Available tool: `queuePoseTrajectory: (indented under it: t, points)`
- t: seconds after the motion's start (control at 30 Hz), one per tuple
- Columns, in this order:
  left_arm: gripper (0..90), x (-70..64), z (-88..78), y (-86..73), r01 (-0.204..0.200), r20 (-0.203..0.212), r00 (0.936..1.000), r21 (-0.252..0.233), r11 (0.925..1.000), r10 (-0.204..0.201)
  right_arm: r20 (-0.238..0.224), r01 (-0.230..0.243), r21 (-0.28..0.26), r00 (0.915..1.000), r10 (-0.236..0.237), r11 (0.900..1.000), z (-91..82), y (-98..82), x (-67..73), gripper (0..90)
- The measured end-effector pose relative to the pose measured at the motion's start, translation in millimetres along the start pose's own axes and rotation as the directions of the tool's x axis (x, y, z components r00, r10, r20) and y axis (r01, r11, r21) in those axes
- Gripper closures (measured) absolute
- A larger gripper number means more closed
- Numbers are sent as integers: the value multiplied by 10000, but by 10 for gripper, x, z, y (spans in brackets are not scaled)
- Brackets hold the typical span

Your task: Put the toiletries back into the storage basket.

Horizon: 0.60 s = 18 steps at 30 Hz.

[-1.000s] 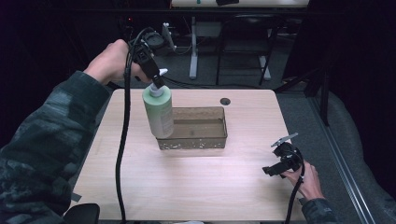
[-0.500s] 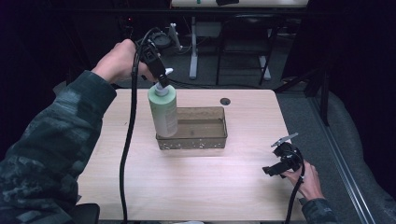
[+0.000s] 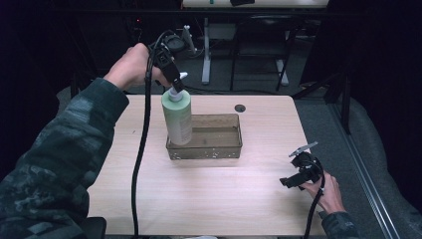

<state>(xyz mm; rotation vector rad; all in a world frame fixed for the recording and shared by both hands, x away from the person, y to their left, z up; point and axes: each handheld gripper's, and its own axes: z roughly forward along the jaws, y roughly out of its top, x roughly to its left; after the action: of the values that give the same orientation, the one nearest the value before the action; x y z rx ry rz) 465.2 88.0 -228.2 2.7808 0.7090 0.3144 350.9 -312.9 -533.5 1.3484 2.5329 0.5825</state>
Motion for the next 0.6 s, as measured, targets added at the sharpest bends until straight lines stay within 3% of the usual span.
queuePoseTrajectory:
  t: [0.6]
  points:
    - [626, 28, 115, 56, 180, -50, 9998, -414, 9990, -183, 39, -10, -8, 10000, 10, 10000, -7, -2, 7, 22]
